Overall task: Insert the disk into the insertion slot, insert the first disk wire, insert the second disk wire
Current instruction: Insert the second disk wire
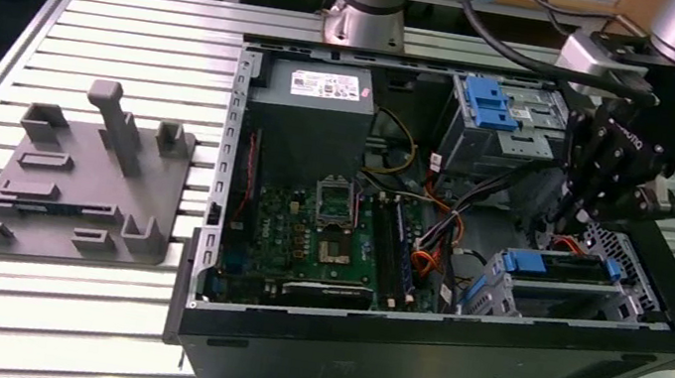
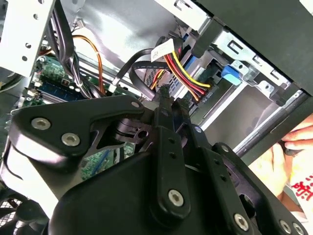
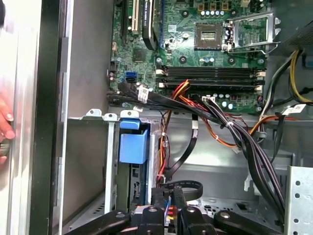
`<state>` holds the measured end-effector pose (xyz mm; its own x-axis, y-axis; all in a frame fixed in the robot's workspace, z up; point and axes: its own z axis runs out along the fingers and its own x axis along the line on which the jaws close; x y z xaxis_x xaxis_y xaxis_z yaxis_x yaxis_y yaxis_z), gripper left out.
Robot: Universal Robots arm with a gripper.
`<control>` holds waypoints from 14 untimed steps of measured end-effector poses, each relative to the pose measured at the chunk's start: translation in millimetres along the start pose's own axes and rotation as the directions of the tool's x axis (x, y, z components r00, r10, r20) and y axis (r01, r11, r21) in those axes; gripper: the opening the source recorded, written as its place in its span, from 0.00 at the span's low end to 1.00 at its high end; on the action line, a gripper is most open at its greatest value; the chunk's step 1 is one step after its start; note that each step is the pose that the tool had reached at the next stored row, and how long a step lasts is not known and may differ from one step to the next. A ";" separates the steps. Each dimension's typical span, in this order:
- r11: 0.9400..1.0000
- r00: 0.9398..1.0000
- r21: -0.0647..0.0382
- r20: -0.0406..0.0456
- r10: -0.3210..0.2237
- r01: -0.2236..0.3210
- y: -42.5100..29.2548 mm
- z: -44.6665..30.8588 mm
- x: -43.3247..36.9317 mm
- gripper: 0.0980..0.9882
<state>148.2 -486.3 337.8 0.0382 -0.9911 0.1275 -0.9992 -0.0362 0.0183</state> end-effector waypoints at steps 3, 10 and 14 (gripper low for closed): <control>1.000 1.000 0.001 0.014 0.000 0.000 0.2 -1.1 4.0 0.11; 1.000 1.000 0.000 0.026 0.004 -0.004 0.6 -2.1 14.5 0.11; 1.000 0.999 0.000 0.034 0.006 -0.006 0.8 -1.5 20.0 0.11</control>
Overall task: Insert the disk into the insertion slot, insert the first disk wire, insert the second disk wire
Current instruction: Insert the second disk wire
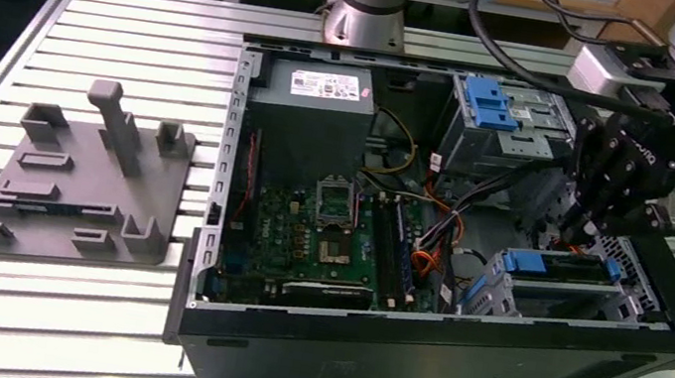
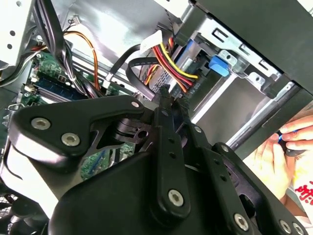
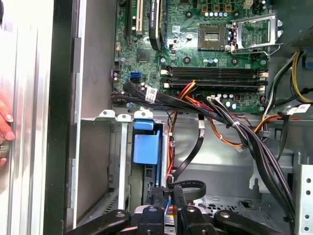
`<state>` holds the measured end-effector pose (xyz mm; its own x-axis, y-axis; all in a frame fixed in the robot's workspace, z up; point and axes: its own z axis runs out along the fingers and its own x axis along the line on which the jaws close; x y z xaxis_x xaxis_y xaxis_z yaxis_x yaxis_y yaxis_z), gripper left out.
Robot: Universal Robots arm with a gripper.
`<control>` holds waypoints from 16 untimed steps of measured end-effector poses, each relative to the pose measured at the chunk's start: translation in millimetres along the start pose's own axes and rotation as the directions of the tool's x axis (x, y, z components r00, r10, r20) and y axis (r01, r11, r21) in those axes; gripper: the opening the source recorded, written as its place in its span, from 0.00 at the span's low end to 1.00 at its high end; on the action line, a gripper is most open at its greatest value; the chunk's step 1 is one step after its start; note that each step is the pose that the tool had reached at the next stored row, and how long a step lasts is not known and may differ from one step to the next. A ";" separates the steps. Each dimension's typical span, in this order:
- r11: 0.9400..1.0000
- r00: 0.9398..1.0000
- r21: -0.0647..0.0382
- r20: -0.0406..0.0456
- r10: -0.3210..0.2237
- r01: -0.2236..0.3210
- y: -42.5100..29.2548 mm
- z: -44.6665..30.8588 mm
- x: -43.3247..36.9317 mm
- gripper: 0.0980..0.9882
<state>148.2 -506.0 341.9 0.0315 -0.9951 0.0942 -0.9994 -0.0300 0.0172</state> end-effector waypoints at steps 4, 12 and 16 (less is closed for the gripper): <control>1.000 1.000 0.000 0.009 0.002 -0.002 0.1 0.5 5.2 0.11; 1.000 1.000 0.000 0.021 0.003 -0.003 0.3 0.8 8.4 0.11; 1.000 1.000 0.000 0.027 0.005 -0.005 -0.3 1.0 10.0 0.11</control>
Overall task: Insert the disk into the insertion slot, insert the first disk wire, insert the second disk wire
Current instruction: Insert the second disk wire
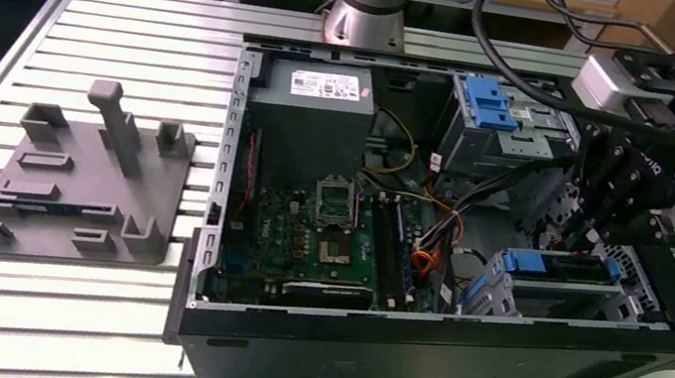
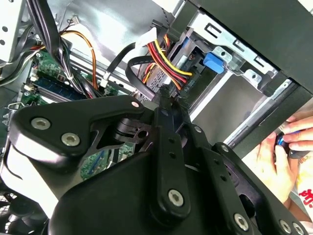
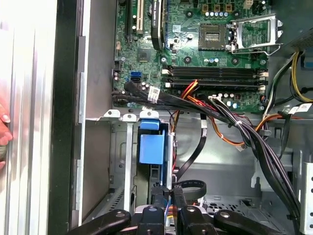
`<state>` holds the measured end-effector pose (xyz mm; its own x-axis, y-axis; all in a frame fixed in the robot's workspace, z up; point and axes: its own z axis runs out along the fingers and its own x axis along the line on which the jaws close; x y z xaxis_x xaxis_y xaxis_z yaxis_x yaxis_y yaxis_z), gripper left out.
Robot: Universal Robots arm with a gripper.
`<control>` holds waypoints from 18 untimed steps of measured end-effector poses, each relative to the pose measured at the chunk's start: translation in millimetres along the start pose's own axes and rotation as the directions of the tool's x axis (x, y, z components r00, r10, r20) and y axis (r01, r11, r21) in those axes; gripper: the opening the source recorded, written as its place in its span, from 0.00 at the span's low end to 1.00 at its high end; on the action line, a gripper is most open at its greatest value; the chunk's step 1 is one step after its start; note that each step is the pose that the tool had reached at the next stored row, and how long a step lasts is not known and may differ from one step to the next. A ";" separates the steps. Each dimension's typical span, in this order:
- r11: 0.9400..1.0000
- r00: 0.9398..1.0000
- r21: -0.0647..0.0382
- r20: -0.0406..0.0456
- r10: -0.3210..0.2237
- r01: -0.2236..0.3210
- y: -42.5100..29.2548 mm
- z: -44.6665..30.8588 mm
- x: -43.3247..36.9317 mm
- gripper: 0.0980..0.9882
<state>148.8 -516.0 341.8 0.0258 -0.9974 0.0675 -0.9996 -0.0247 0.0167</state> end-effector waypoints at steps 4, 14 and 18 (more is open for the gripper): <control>1.000 1.000 0.000 0.026 0.004 -0.004 -0.2 0.2 1.2 0.11; 1.000 0.999 -0.001 0.040 0.018 -0.018 -0.7 0.7 8.1 0.11; 0.999 0.999 -0.002 0.040 0.033 -0.033 -1.5 1.1 8.3 0.11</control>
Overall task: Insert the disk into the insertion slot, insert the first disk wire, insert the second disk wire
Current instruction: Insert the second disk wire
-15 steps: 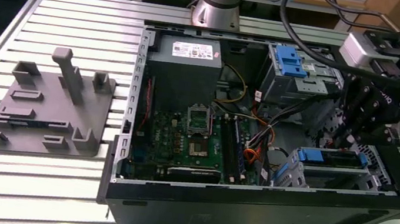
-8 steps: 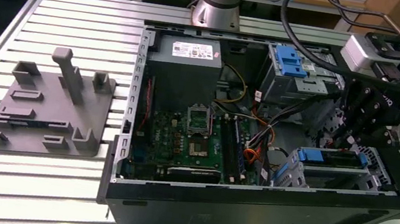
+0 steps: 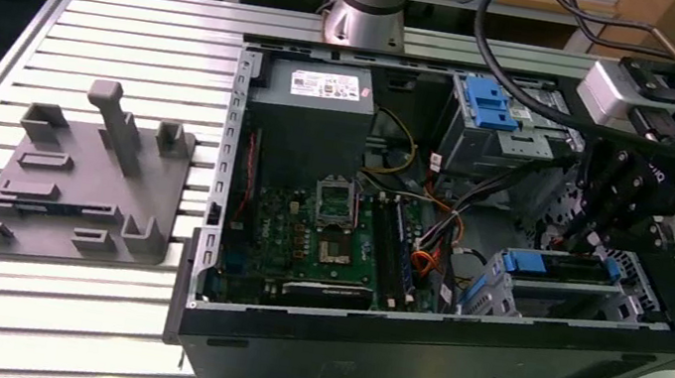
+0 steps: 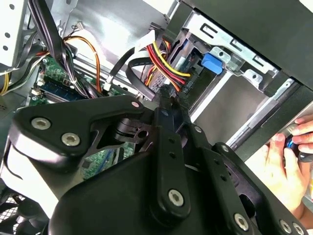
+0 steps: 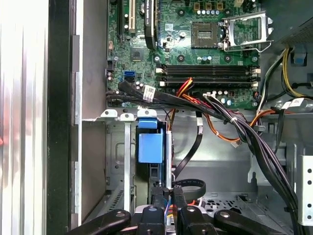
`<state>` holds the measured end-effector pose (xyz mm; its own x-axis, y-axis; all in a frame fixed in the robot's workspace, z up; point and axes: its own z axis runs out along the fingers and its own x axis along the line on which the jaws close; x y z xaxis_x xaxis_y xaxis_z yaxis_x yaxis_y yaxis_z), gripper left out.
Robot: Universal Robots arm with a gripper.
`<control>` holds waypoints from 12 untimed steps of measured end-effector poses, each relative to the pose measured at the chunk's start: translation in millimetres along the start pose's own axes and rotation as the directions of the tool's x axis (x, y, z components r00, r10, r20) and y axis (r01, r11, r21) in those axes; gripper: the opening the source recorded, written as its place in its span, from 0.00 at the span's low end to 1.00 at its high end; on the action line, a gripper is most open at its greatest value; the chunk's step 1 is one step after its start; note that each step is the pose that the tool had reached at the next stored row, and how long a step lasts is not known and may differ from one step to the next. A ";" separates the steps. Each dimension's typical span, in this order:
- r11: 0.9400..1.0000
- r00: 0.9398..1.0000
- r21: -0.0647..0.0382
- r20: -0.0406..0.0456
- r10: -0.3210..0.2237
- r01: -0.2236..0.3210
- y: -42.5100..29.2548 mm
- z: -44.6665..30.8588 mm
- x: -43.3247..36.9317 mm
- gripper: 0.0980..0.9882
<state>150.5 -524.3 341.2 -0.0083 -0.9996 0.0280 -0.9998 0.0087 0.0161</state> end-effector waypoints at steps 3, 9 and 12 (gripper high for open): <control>1.000 1.000 0.000 0.000 0.016 -0.016 -0.1 0.4 0.6 0.11; 0.999 0.999 -0.001 0.001 0.032 -0.032 -1.0 1.0 1.4 0.11; 0.999 0.999 -0.001 0.000 0.032 -0.032 -1.1 2.3 1.6 0.11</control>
<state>151.6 -526.0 339.0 -0.0402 -0.9988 0.0281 -0.9990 0.0407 0.0161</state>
